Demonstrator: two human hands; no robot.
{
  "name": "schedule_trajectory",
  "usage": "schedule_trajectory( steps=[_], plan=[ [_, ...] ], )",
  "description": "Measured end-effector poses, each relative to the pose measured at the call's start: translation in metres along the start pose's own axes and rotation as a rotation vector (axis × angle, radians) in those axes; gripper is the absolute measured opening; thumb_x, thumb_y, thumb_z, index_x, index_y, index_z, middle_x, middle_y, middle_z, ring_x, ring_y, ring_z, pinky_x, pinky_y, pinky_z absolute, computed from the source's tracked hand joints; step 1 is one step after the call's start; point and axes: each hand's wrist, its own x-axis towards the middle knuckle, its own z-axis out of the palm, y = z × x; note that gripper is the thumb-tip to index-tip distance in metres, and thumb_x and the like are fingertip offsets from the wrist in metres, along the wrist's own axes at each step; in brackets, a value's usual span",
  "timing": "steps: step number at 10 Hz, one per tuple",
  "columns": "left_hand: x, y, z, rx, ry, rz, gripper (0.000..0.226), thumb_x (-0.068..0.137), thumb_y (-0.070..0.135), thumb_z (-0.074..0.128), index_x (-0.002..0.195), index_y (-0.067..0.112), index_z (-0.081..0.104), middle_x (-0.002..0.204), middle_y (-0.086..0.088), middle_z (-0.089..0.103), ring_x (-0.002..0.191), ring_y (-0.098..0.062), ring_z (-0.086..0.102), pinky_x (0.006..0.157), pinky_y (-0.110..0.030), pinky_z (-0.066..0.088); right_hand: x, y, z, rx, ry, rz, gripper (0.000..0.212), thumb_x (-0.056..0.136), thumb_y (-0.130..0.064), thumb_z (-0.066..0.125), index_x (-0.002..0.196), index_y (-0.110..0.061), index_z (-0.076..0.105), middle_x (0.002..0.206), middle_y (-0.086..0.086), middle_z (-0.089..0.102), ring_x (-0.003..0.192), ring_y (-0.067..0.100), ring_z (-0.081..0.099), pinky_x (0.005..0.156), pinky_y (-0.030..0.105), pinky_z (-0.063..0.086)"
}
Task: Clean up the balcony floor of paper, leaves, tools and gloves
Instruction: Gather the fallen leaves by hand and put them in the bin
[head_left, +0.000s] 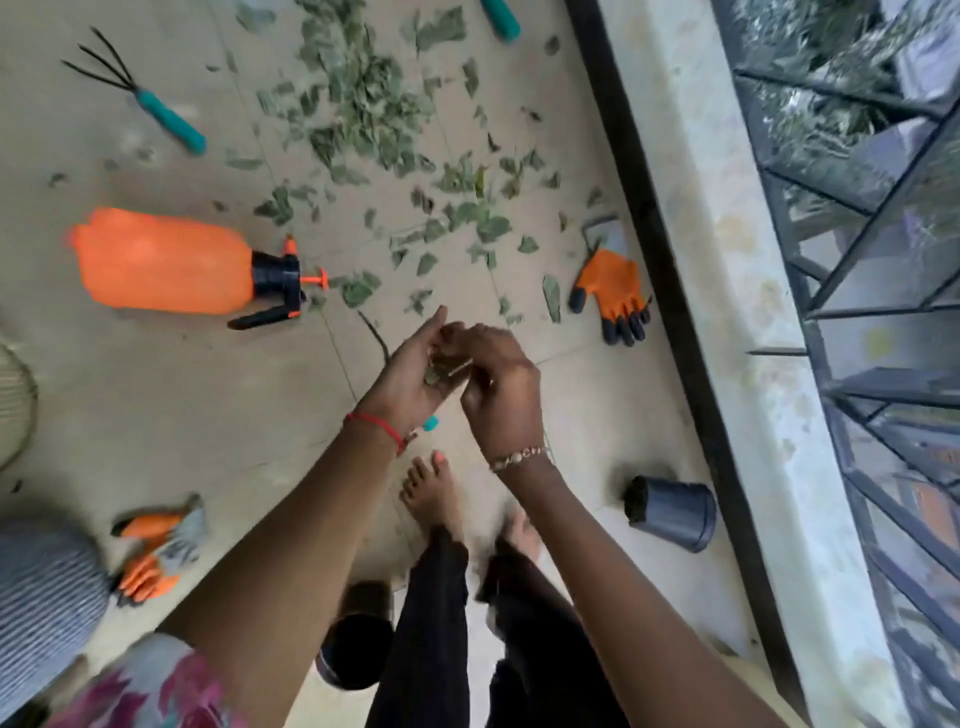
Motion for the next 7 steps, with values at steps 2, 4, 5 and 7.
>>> schedule_trajectory(
  steps=[2, 4, 5, 7],
  plan=[
    [0.048, 0.011, 0.003, 0.011, 0.046, -0.084, 0.065, 0.099, 0.032, 0.040, 0.035, 0.020, 0.041, 0.035, 0.007, 0.035, 0.029, -0.004, 0.033, 0.029, -0.014, 0.025, 0.041, -0.009, -0.031, 0.111, 0.211, 0.034, 0.038, 0.062, 0.011, 0.037, 0.078, -0.003, 0.068, 0.085, 0.010, 0.067, 0.083, 0.017, 0.060, 0.077, 0.013, 0.043],
    [0.086, 0.026, 0.018, 0.129, -0.002, -0.112, 0.069, 0.099, 0.028, 0.036, 0.031, 0.020, 0.033, 0.031, 0.006, 0.025, 0.026, -0.004, 0.021, 0.030, -0.016, 0.014, 0.078, 0.044, -0.021, 0.033, 0.194, 0.272, 0.033, 0.071, -0.003, 0.038, 0.088, -0.001, 0.066, 0.094, 0.014, 0.066, 0.088, 0.029, 0.061, 0.076, 0.023, 0.045],
    [0.143, 0.031, 0.020, 0.223, -0.030, -0.088, 0.070, 0.100, 0.028, 0.035, 0.030, 0.021, 0.033, 0.031, 0.007, 0.024, 0.026, -0.004, 0.020, 0.031, -0.016, 0.013, 0.113, 0.096, 0.007, -0.016, 0.107, 0.418, 0.034, 0.087, -0.008, 0.051, 0.119, 0.002, 0.052, 0.127, 0.019, 0.050, 0.119, 0.032, 0.046, 0.096, 0.027, 0.033],
    [0.284, 0.035, 0.005, 0.374, -0.098, 0.048, 0.070, 0.099, 0.026, 0.037, 0.029, 0.020, 0.032, 0.031, 0.007, 0.023, 0.026, -0.004, 0.020, 0.029, -0.014, 0.012, 0.170, 0.229, 0.085, -0.336, 0.032, 0.606, 0.082, 0.087, -0.056, 0.043, 0.148, -0.013, 0.009, 0.155, 0.018, -0.003, 0.144, 0.029, -0.002, 0.115, 0.038, 0.000]
  ],
)
